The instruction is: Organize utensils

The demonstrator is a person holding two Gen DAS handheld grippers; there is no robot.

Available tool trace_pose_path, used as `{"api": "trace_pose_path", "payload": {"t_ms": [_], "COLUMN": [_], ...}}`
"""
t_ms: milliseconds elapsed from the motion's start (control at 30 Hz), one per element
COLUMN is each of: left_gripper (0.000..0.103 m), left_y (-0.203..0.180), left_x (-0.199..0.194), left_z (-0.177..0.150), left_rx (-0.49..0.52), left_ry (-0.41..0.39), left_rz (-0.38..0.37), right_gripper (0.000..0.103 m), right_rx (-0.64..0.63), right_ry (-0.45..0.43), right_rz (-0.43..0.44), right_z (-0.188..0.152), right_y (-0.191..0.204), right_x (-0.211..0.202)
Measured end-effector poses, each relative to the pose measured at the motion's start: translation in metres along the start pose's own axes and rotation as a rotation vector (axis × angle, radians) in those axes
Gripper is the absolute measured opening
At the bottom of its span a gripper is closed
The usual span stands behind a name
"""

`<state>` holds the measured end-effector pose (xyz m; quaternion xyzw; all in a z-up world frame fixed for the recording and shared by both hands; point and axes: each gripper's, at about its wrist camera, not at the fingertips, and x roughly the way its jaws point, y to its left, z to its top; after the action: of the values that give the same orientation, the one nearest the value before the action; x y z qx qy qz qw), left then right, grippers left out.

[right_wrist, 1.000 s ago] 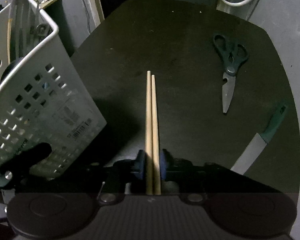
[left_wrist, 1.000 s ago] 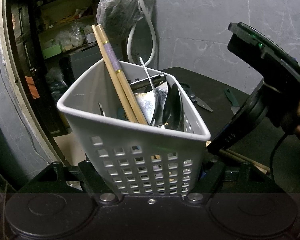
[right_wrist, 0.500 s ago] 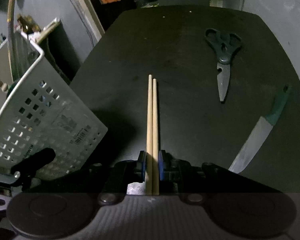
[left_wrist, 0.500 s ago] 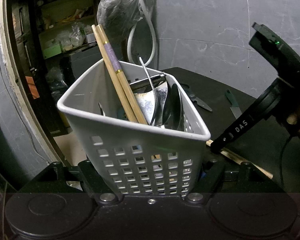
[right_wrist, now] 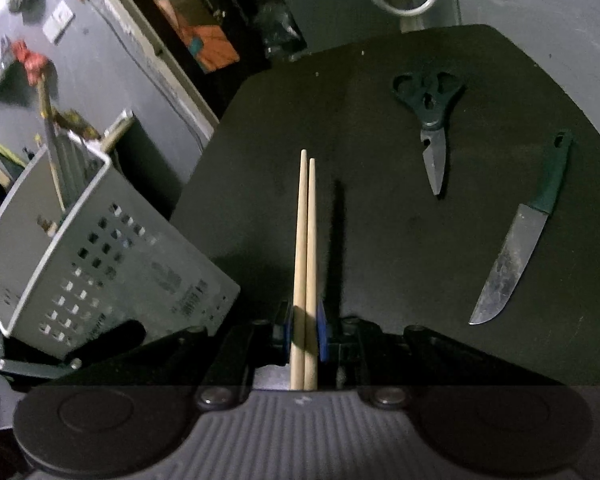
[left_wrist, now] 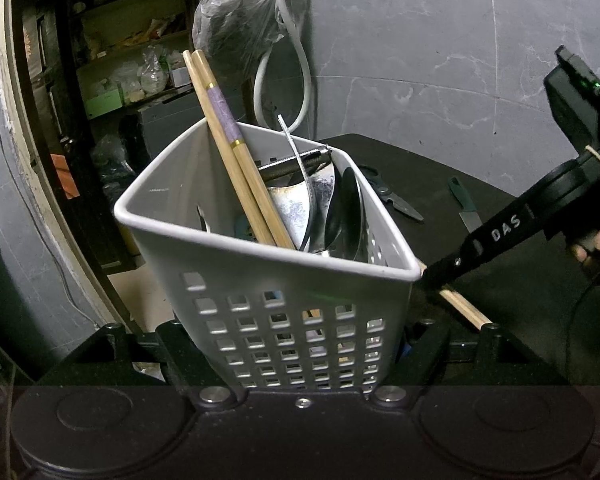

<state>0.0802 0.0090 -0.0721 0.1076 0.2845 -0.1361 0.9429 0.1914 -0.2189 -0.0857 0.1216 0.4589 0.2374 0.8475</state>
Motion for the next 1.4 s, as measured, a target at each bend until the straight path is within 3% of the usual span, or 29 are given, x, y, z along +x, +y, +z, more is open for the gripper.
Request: {"api": "trace_pose_path", "payload": {"t_ms": [500, 967, 1133, 1400], "left_gripper": [0.079, 0.079, 0.079, 0.079], "left_y": [0.000, 0.000, 0.000, 0.000], "left_x": [0.000, 0.000, 0.000, 0.000], "left_z": [0.000, 0.000, 0.000, 0.001], "left_rx": [0.000, 0.000, 0.002, 0.002], "left_ry": [0.000, 0.000, 0.000, 0.000], "left_rz": [0.000, 0.000, -0.001, 0.000], "right_gripper": [0.014, 0.015, 0.015, 0.015], "right_rx": [0.017, -0.026, -0.071, -0.102], "right_ry": [-0.249, -0.536, -0.561, -0.555], "right_rz": [0.103, 0.274, 0.362, 0.407], "right_z": [0.005, 0.065, 0.083, 0.080], "right_y": [-0.001, 0.041, 0.060, 0.082], "right_x": [-0.042, -0.098, -0.093, -0.061]}}
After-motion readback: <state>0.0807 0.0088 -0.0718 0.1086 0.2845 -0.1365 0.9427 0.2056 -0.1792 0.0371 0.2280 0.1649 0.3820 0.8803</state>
